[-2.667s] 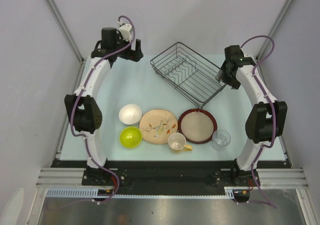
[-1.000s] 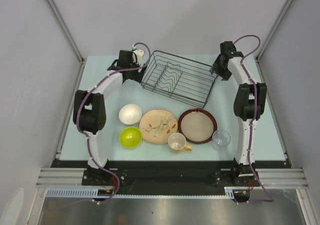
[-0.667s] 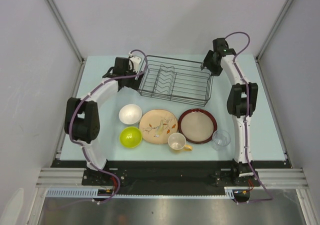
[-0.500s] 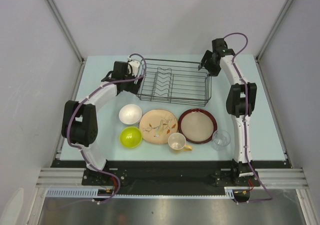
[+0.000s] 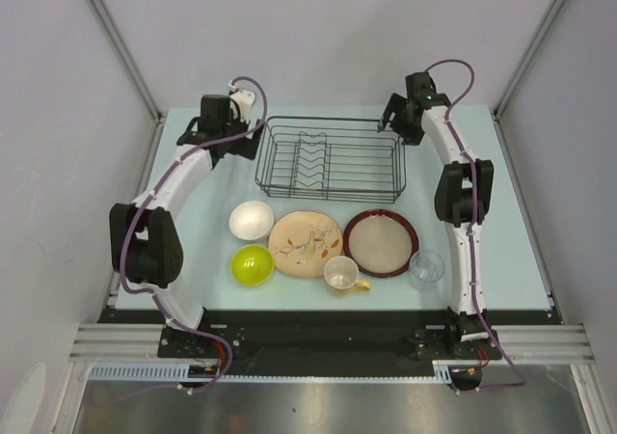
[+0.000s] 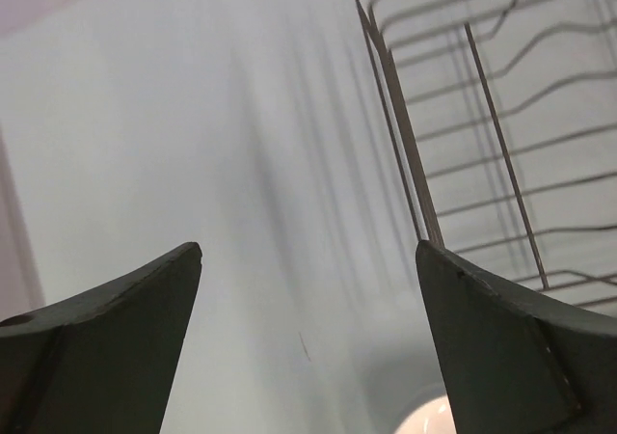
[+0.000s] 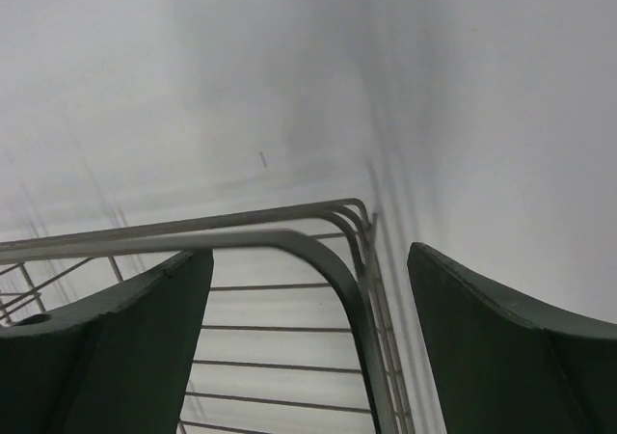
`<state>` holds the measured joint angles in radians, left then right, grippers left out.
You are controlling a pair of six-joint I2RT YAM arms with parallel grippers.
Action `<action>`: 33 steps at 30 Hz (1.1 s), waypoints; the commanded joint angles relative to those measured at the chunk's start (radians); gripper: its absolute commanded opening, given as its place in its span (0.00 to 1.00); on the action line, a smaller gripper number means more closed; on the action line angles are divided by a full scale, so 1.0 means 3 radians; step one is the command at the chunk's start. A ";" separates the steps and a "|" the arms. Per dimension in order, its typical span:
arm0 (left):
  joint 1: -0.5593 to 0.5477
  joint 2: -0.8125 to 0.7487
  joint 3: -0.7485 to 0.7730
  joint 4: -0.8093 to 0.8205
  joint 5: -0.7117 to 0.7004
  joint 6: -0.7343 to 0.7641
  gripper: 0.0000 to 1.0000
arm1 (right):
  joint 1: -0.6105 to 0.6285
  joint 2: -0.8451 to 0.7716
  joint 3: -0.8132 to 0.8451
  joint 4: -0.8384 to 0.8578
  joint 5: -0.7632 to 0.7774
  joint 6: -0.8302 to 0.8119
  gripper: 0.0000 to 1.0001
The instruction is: Load the mixed dishes into the dish rack
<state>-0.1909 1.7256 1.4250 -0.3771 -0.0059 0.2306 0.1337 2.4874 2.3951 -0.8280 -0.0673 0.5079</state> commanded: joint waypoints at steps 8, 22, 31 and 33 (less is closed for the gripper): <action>0.0191 -0.1200 -0.0137 -0.0838 0.0674 0.0417 1.00 | 0.0188 -0.1444 -0.0385 0.0178 0.1037 -0.0399 1.00; 0.0457 -0.1769 -0.1615 -0.0845 0.1088 0.0351 0.95 | 0.1220 -0.2953 -0.2230 0.0878 0.1313 -0.0762 1.00; 0.0626 -0.1375 -0.1666 -0.0574 0.1293 -0.0012 0.92 | 0.1349 -0.3449 -0.2865 0.0828 0.1436 -0.0717 1.00; 0.0626 -0.1294 -0.1723 -0.0533 0.1333 -0.0032 0.91 | 0.1364 -0.3485 -0.2875 0.0807 0.1457 -0.0711 1.00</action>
<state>-0.0128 1.3048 0.9337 -0.5976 0.3325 0.2718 0.5388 1.5234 1.5272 -0.6113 0.3149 0.2947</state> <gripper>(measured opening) 0.918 0.994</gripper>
